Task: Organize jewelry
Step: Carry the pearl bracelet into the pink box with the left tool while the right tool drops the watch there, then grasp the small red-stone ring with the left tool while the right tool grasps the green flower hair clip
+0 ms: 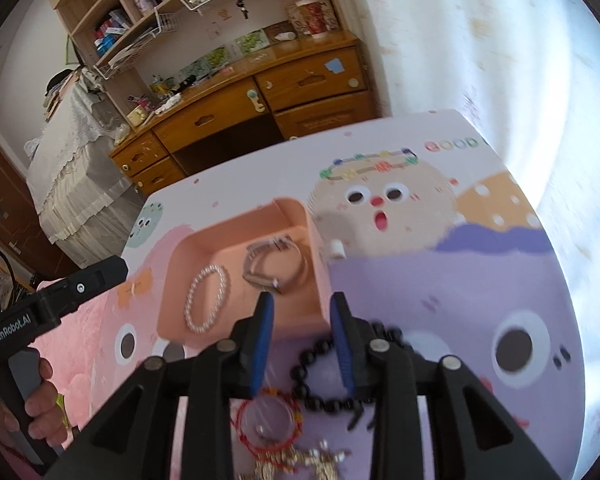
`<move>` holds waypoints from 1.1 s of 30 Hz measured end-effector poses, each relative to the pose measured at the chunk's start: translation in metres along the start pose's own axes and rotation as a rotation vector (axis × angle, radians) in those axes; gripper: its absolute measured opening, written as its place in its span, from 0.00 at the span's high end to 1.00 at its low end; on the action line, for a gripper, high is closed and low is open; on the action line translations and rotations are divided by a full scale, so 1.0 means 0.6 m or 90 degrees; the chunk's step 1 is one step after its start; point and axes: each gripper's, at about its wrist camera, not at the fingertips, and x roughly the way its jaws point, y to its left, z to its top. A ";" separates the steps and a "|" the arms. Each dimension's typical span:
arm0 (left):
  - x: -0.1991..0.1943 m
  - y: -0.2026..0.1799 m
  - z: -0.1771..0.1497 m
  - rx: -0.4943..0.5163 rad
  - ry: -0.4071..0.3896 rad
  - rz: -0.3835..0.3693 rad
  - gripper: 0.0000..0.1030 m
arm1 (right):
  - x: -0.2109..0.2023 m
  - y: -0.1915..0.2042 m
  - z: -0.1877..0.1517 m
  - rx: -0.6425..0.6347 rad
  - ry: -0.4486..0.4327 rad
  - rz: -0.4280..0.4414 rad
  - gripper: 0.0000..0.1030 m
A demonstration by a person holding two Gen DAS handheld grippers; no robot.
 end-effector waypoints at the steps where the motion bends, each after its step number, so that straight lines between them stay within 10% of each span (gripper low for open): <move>1: -0.001 0.000 -0.007 0.005 0.007 -0.001 0.19 | -0.005 -0.002 -0.009 0.003 0.002 -0.004 0.67; 13: -0.020 -0.019 -0.112 0.097 0.097 -0.034 0.19 | -0.079 0.015 -0.153 -0.036 0.010 -0.056 0.49; 33: -0.016 -0.074 -0.289 0.440 0.132 -0.151 0.32 | -0.090 0.130 -0.342 -0.414 0.008 -0.038 0.44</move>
